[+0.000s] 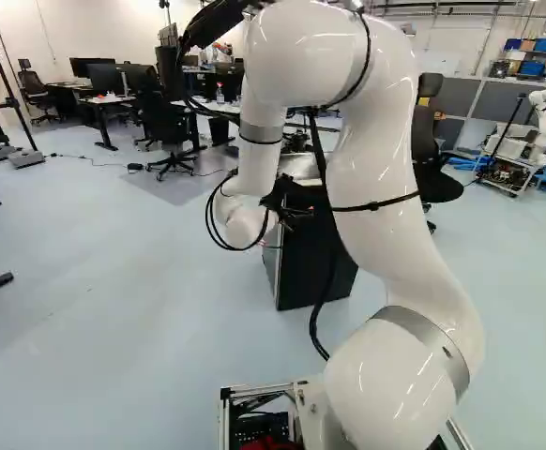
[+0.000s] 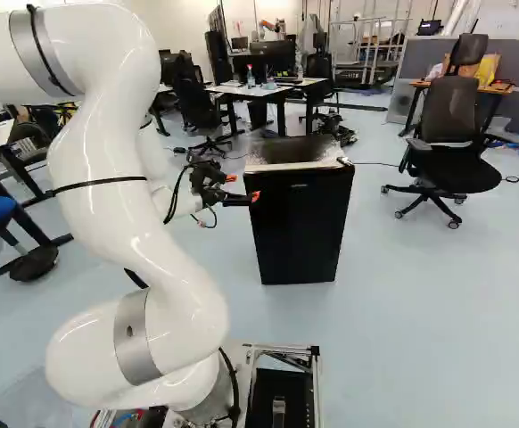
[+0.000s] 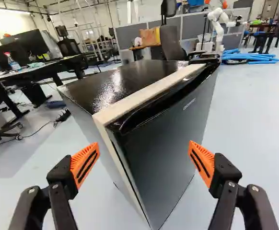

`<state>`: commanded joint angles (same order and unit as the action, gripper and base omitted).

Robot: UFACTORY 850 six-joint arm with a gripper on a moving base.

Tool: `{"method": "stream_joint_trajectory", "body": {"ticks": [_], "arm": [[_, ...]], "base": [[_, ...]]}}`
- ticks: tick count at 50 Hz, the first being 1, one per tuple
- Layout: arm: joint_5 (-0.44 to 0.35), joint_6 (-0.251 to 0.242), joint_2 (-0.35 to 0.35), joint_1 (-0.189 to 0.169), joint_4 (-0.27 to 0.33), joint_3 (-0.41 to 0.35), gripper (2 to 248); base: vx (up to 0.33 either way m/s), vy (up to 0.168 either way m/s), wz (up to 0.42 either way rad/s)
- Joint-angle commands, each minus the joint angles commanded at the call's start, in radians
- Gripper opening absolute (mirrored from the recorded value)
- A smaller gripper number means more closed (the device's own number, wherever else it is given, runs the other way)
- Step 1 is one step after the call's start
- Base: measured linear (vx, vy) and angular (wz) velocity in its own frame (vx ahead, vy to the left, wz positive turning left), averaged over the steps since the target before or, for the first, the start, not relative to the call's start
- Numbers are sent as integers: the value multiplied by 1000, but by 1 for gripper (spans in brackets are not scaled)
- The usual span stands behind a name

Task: Grab a drink from the fridge

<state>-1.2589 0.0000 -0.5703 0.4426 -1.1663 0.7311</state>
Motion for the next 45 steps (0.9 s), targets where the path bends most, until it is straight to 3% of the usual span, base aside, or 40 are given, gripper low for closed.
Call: {"method": "stream_joint_trajectory", "body": {"ticks": [23, 45], "arm": [[0, 0, -73, -29, -85, 122, 247], [0, 0, -78, -38, -138, 130, 247]], "base": [[0, 0, 0], [0, 0, 0]]}}
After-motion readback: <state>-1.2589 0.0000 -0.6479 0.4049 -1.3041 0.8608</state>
